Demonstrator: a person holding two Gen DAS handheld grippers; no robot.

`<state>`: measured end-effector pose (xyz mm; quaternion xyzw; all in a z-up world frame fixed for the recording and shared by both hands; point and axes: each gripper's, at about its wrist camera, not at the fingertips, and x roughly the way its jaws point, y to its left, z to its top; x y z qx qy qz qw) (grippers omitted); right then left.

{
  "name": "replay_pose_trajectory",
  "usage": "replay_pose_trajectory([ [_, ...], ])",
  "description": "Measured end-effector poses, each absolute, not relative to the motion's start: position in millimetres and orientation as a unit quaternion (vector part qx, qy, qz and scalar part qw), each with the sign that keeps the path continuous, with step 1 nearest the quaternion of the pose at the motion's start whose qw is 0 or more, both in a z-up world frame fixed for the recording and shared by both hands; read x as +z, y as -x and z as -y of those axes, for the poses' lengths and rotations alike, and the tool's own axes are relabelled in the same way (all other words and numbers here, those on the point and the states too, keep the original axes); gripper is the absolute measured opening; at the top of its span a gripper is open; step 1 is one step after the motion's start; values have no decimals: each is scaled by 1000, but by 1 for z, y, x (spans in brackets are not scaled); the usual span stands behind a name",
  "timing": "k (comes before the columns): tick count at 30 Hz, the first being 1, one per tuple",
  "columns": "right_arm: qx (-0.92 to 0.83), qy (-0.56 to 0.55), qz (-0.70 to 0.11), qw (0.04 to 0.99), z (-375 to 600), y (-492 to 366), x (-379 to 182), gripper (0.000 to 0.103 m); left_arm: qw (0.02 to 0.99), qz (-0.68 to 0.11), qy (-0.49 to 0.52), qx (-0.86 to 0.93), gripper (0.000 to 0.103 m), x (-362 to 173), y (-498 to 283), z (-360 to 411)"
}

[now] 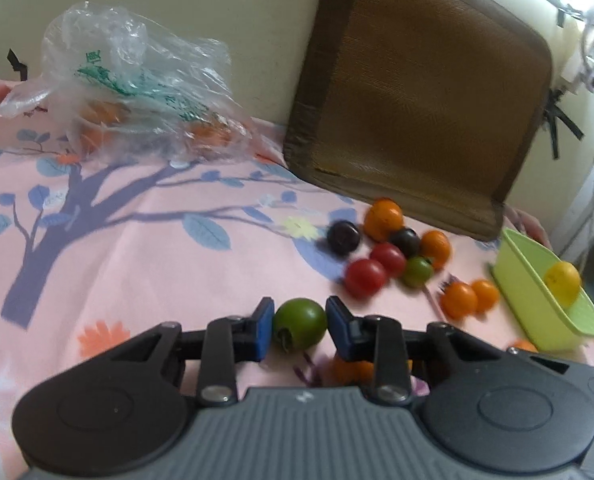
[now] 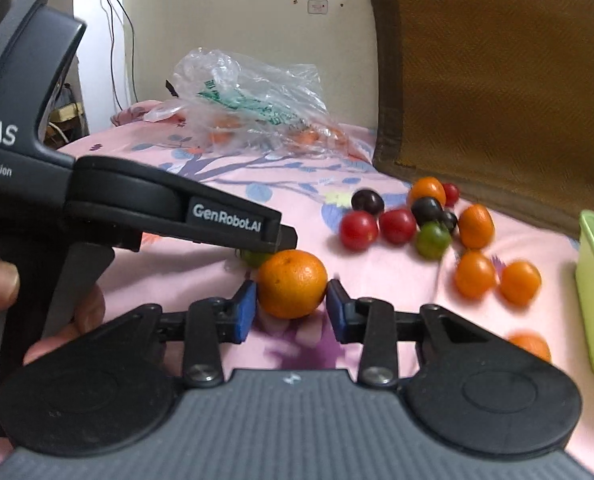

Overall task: Organize fruits
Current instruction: 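Grasp the green tomato with the left gripper while the right gripper grasps a mandarin orange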

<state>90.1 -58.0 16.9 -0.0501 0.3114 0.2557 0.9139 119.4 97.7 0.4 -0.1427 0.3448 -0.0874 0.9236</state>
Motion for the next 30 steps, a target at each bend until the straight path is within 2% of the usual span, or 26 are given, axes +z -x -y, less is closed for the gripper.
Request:
replay_pose_trajectory([
  [5, 235, 28, -298, 925, 90, -36, 22, 41, 920, -339, 147, -132, 29, 4, -70, -79],
  [13, 137, -21, -289, 947, 151, 49, 14, 41, 915, -333, 96, -207, 29, 1, 4, -15],
  [21, 103, -38, -280, 954, 177, 73, 6, 42, 912, -328, 48, -240, 30, -5, 32, 34],
  [30, 93, -11, -267, 959, 171, 78, -3, 42, 928, -299, 16, -223, 34, -12, 45, 45],
])
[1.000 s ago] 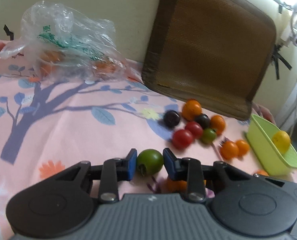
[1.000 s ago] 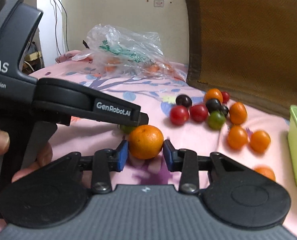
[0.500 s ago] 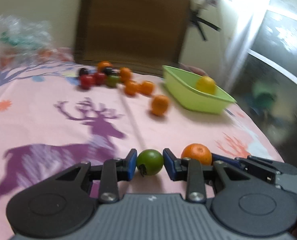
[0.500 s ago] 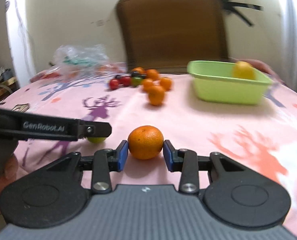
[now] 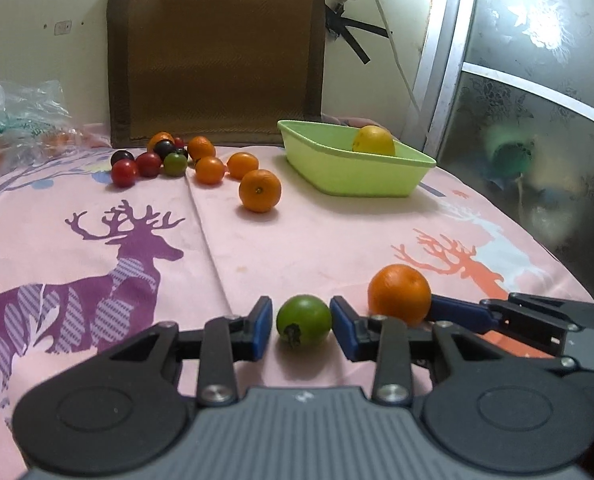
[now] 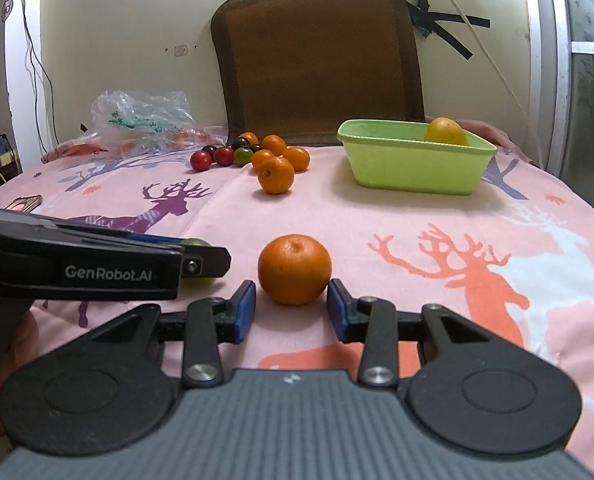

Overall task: Organize fruits
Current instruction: 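Carry both fruits into the bowl and open both grippers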

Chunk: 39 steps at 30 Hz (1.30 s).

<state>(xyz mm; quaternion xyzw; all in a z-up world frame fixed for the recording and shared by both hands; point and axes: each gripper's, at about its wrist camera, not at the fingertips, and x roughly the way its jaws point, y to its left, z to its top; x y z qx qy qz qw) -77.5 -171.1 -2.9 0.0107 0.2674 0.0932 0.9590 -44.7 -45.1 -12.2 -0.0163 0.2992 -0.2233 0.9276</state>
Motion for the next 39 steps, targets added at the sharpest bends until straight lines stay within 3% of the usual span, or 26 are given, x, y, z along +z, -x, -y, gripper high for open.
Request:
replay_pose_trajectory([
  [11, 87, -8, -261, 961, 167, 79, -6, 52, 925, -297, 29, -235, 36, -13, 44, 40],
  [15, 85, -5, -259, 962, 166, 78, -6, 53, 924, -295, 26, -241, 40, -13, 46, 41],
  [33, 73, -4, -266, 961, 172, 75, -4, 52, 916, -299, 61, -259, 43, -12, 46, 29],
  [36, 85, 7, -269, 959, 169, 73, -5, 51, 916, -300, 54, -261, 37, -12, 47, 31],
  [39, 93, 26, -268, 959, 164, 72, -5, 43, 915, -298, 39, -270, 29, -10, 49, 34],
])
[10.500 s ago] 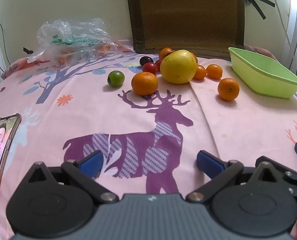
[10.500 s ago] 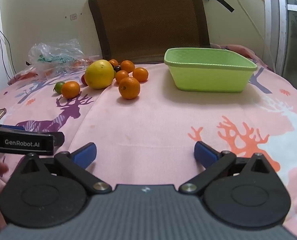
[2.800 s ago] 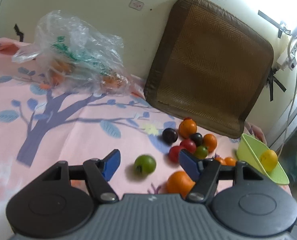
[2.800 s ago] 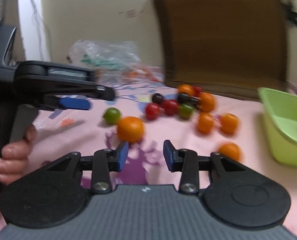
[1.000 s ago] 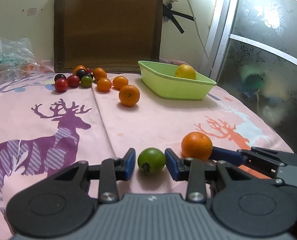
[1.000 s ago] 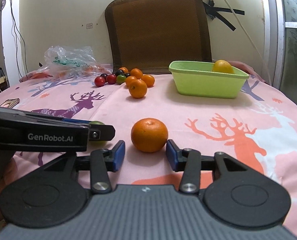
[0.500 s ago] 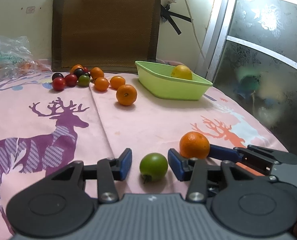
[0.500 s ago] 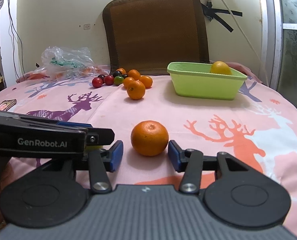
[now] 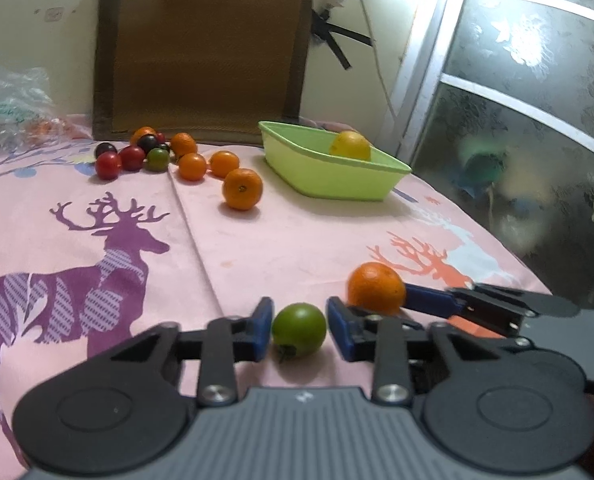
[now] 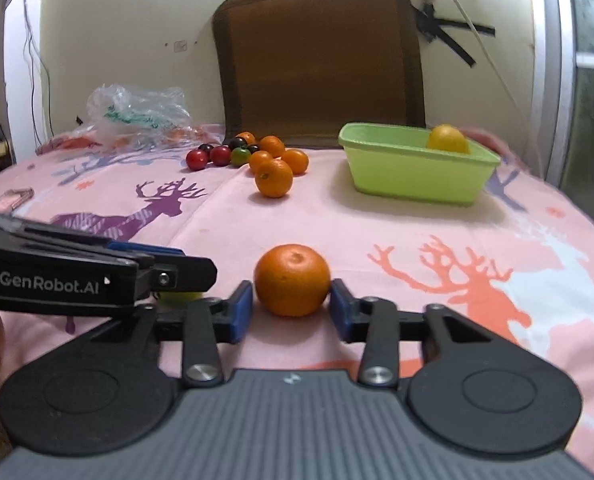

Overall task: Organize fruits
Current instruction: 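Carry both fruits into the bowl and open both grippers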

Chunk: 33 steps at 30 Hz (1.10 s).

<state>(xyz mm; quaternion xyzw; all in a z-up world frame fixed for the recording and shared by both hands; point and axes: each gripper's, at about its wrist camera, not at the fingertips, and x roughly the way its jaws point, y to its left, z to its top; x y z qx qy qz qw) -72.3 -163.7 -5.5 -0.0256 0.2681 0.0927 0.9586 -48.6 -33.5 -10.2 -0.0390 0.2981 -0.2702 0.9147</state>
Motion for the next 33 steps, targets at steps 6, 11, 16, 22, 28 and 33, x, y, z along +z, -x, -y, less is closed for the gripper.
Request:
replay_pose_trajectory([
  [6, 101, -5, -254, 962, 182, 59, 10, 42, 905, -301, 55, -295, 29, 5, 32, 36],
  [11, 71, -6, -203, 977, 205, 23, 34, 42, 904, -280, 59, -318, 29, 42, -17, 61],
  [16, 33, 6, -184, 982, 233, -25, 47, 42, 896, -293, 80, -325, 29, 59, -95, 104],
  [22, 17, 8, -210, 977, 259, -60, 36, 43, 888, -329, 65, -315, 29, 47, -148, 148],
  [28, 15, 7, -227, 974, 261, -70, 22, 44, 888, -344, 39, -301, 34, 31, -156, 162],
  [33, -3, 23, -203, 979, 258, -63, 27, 57, 895, -334, 25, -295, 45, 34, -151, 162],
])
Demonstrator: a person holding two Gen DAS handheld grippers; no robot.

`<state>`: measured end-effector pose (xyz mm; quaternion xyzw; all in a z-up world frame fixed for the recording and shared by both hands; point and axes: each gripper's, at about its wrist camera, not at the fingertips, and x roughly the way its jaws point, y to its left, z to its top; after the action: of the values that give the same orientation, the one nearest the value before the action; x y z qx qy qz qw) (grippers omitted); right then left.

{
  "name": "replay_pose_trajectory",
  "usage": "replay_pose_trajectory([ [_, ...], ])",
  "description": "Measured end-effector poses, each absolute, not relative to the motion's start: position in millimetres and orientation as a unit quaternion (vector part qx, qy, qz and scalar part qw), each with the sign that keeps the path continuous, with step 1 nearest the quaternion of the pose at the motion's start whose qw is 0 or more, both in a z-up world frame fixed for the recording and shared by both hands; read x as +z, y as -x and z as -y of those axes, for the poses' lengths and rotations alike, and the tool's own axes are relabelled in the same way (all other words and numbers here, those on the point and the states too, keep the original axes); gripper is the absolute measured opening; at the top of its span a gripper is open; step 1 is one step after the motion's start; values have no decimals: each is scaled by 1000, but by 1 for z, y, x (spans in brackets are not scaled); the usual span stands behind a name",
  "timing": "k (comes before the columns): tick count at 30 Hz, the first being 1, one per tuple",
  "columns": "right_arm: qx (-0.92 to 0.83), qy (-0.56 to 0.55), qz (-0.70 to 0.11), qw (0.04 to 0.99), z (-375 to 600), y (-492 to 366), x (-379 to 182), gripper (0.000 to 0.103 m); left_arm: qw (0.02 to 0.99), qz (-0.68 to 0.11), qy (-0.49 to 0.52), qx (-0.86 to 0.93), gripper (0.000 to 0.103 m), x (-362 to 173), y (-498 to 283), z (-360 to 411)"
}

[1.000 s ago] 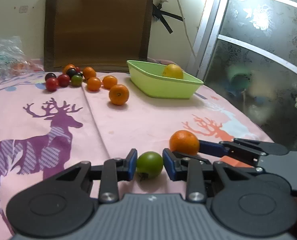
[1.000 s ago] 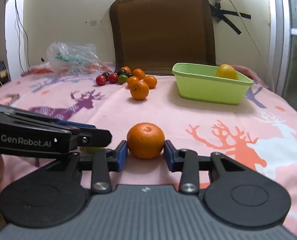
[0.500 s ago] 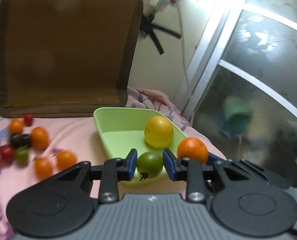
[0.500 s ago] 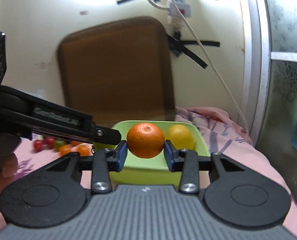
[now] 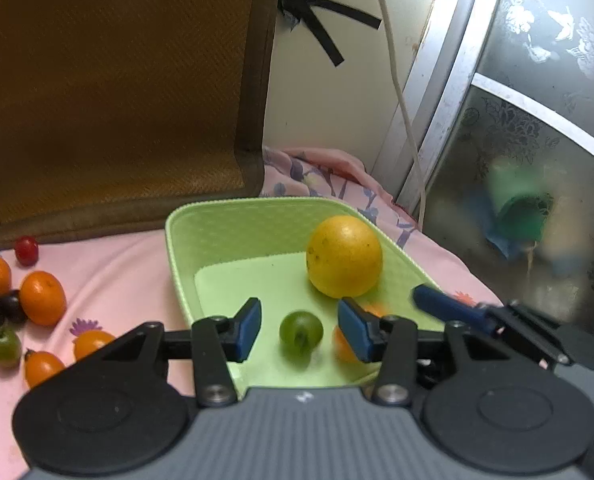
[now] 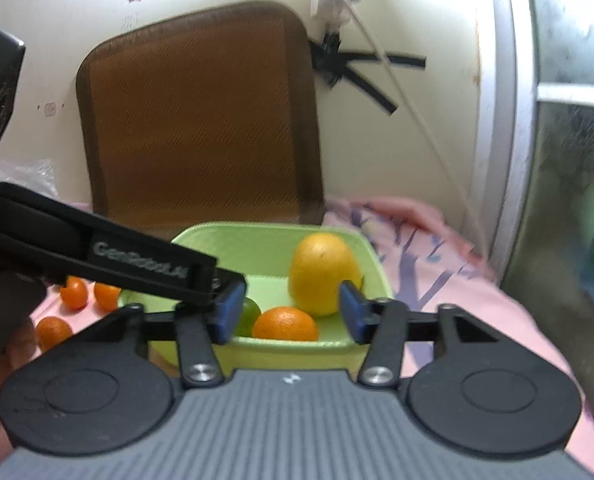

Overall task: Organize fruits
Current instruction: 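Carry both fruits into the bowl and open both grippers, then grasp a red cherry tomato with the left gripper while the right gripper grasps another mandarin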

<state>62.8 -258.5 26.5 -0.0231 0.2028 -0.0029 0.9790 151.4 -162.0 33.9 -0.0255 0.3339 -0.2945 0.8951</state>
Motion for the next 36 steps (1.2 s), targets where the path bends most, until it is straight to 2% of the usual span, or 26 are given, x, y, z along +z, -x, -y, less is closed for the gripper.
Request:
replay_pose_trajectory([
  [4, -3, 4, -184, 983, 256, -48, 39, 57, 900, -312, 47, -300, 46, 57, -140, 137],
  [9, 31, -26, -162, 986, 235, -20, 49, 57, 925, -262, 74, -264, 46, 80, -109, 47],
  [13, 81, -38, -187, 978, 200, -9, 41, 57, 948, -263, 58, -168, 46, 64, -96, -24],
  [18, 132, -31, -239, 962, 158, -8, 22, 56, 937, -322, 88, -105, 46, 24, -97, -77],
  [22, 125, -3, -267, 956, 140, -26, 14, 56, 931, -336, 92, -105, 46, 11, -106, -85],
  [31, 112, -20, -313, 943, 139, -66, -1, 56, 932, -338, 56, -120, 49, 4, -155, -47],
  [33, 112, -18, -321, 940, 136, -69, -5, 48, 932, -341, 52, -113, 43, 0, -163, -43],
  [34, 114, -15, -326, 938, 135, -70, -6, 38, 931, -342, 53, -112, 39, -2, -166, -42],
  [36, 115, -9, -324, 939, 132, -69, -6, 38, 929, -342, 63, -125, 31, -6, -168, -42],
])
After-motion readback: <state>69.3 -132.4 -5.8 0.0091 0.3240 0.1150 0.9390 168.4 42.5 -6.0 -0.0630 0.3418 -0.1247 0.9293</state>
